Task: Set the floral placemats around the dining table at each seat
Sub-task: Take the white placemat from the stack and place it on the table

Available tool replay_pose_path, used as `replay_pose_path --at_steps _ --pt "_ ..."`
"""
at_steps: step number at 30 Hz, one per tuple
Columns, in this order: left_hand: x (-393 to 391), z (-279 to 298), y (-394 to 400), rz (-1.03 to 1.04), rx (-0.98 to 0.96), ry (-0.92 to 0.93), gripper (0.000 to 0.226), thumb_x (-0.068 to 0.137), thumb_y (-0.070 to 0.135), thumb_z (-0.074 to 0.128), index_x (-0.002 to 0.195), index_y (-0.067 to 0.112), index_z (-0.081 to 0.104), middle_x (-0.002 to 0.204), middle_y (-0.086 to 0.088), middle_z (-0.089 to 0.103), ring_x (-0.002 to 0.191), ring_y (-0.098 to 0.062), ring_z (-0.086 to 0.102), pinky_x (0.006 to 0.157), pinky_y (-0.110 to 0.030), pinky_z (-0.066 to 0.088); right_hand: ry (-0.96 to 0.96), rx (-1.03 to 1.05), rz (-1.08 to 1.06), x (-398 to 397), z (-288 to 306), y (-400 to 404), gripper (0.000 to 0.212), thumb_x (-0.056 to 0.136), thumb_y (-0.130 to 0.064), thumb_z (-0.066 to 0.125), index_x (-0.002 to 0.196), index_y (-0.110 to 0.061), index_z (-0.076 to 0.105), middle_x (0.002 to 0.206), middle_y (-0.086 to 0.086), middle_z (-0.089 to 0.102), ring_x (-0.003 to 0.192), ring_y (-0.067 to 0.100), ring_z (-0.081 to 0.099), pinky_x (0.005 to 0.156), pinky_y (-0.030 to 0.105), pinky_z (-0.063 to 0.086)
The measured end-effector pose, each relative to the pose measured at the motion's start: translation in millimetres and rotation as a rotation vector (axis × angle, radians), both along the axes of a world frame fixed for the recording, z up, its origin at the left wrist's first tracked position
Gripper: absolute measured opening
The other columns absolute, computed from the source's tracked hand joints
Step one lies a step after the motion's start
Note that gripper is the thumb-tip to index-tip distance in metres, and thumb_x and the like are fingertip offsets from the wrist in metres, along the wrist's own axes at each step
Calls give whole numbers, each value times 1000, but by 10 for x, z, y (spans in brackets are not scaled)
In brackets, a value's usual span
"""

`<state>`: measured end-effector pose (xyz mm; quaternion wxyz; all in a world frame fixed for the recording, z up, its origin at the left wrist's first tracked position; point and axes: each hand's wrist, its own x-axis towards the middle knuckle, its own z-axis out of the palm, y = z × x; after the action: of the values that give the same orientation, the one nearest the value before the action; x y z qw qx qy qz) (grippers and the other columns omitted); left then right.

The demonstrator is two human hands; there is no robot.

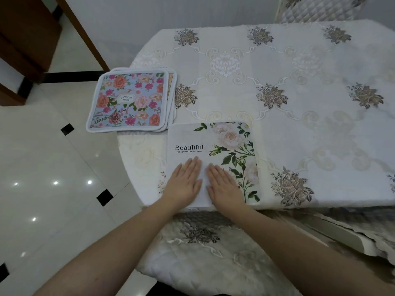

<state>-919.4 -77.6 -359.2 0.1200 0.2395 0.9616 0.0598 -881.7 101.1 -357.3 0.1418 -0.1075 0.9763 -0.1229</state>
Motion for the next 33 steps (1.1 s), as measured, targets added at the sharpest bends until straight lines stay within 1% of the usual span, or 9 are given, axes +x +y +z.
replay_pose_path --at_steps 8,11,14,19,24,26,29,31,33 --pt "193 -112 -64 -93 -64 -7 68 102 52 19 157 12 17 164 -6 14 151 -21 15 120 -40 9 17 102 137 143 -55 385 57 103 -40 23 153 -13 24 160 4 22 148 17 19 118 39 14" --pt "196 -95 -222 -149 -102 -29 72 101 60 9 158 15 7 165 -2 3 152 -18 5 121 -37 3 11 146 87 191 -67 802 58 104 -45 10 155 -18 2 163 0 -2 150 15 -5 120 36 1" --pt "224 -47 -389 -126 -121 -48 76 100 63 13 157 13 19 164 -4 16 150 -19 17 120 -36 10 -10 151 30 260 -51 1064 60 102 -47 2 154 -20 -6 161 -4 -14 147 10 -17 120 35 -2" --pt "260 17 -708 6 -115 -108 82 95 70 22 155 14 25 163 -3 22 148 -17 25 118 -35 16 -28 144 6 248 47 1032 66 97 -49 -2 155 -17 -1 163 -2 -7 148 11 -9 120 31 -2" --pt "290 162 -785 24 -206 -101 89 88 73 -6 158 20 13 164 5 6 151 -14 14 121 -37 7 -85 187 -50 160 211 839 58 105 -33 22 155 -10 4 164 6 -1 150 18 1 120 31 5" --pt "251 275 -747 77 -273 -68 89 84 62 -9 157 19 21 164 4 17 150 -14 18 120 -46 -1 -145 184 -75 134 262 792 59 105 -31 26 155 -9 5 164 7 -2 150 21 3 120 34 14" --pt "250 492 -685 198 -251 -38 84 87 55 -6 150 17 37 148 2 49 136 -18 45 116 -49 17 -232 165 -90 121 378 767 64 103 -38 32 155 -9 8 163 6 1 148 24 16 115 38 29" --pt "278 583 -694 242 -162 -37 86 86 57 -7 149 18 36 136 -1 59 118 -23 59 99 -39 40 -275 140 -117 129 504 714 62 103 -41 34 153 -8 17 161 6 11 142 24 28 110 38 35" --pt "329 691 -743 266 -109 6 91 82 59 -10 151 19 35 131 -3 62 107 -27 63 82 -36 48 -289 84 -137 146 627 625 55 103 -40 36 150 -11 28 156 6 23 137 24 36 107 37 38"
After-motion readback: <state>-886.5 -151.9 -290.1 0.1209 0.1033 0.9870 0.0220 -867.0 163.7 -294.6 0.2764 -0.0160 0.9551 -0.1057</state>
